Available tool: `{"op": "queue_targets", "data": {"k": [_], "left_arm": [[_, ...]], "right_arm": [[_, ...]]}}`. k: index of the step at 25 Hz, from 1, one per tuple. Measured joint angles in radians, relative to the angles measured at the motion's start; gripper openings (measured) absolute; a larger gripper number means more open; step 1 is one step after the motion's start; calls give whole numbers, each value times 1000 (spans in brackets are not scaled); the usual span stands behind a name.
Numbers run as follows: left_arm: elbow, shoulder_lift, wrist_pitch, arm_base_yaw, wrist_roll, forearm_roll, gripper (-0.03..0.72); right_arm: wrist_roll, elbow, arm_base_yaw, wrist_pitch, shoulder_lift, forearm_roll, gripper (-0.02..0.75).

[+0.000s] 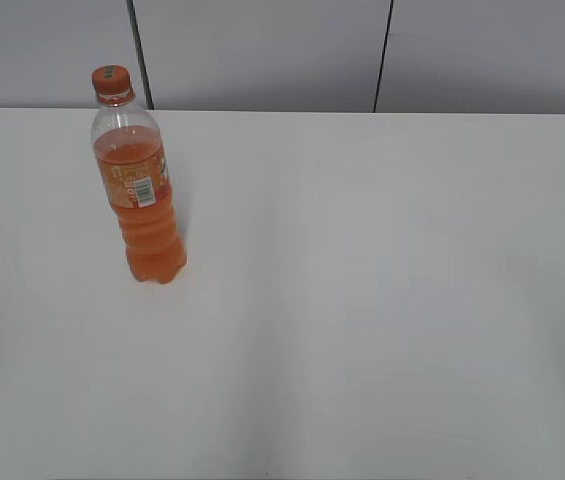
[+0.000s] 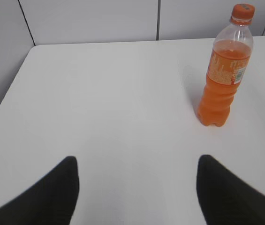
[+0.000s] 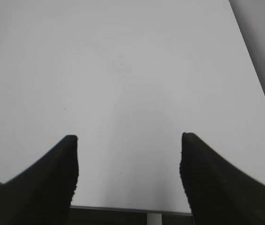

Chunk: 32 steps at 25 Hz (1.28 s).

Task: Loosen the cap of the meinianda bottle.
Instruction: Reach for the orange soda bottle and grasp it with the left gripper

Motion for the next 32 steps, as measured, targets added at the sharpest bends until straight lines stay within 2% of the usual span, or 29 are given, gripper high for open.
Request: {"op": "queue_targets", "data": {"k": [32], "left_arm": [[0,0,0,0,0,0,453]], "right_arm": [[0,0,0,0,0,0,510]]}}
